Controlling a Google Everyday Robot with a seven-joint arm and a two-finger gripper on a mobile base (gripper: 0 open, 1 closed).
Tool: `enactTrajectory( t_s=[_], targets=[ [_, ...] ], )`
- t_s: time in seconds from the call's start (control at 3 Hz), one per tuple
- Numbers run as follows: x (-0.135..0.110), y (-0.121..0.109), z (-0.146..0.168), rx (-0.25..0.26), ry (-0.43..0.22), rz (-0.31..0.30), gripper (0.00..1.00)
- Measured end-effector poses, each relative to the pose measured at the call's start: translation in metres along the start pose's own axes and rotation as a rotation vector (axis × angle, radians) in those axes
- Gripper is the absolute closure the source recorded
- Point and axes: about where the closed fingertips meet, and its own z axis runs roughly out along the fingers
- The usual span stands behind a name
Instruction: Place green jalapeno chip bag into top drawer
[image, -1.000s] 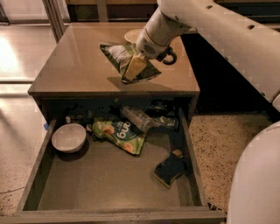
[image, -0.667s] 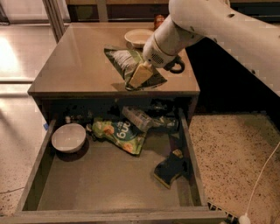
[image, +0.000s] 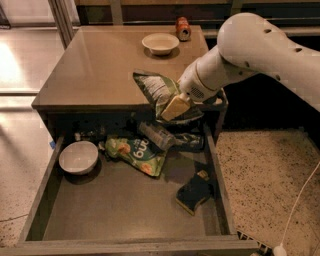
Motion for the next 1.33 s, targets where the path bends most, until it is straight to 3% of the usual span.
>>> enactTrajectory(
  t_s=[0.33, 0.67, 1.33],
  targets=[
    [0.031, 0.015, 0.001, -0.016, -0.01, 0.041, 1.0],
    [0.058, 0.022, 0.03, -0.072, 0.002, 0.078, 1.0],
    [0.062, 0.039, 0.028, -0.049, -0.028, 0.054, 1.0]
  ],
)
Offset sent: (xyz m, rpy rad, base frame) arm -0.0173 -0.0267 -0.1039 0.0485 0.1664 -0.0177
